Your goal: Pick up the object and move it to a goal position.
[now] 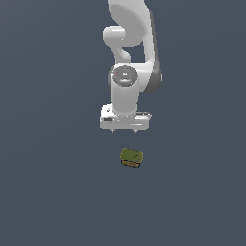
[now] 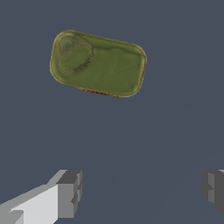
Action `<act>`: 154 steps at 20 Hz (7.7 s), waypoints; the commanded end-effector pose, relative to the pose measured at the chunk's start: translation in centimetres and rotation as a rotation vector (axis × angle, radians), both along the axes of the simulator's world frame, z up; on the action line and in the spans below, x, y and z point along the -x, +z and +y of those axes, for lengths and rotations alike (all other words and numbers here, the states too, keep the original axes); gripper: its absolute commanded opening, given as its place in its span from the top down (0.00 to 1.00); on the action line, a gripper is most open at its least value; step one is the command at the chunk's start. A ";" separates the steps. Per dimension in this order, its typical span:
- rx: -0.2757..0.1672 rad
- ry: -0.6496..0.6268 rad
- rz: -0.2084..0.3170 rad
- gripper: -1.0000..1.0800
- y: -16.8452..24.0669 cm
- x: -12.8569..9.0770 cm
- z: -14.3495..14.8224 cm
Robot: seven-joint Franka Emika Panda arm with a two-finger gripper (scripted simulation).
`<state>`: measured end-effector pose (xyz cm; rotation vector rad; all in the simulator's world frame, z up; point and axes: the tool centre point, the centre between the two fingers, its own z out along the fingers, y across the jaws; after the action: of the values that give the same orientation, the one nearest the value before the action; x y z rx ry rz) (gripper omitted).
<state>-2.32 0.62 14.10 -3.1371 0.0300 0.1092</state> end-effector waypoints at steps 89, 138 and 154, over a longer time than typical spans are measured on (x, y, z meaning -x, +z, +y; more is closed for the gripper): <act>-0.045 1.362 -0.060 0.04 -7.0 -9.3 3.3; -0.046 1.366 -0.060 1.00 16.4 -8.1 4.5; -0.046 1.364 -0.061 1.00 31.1 -7.9 4.9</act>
<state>5.58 5.56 44.07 -2.4549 -1.9562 0.0033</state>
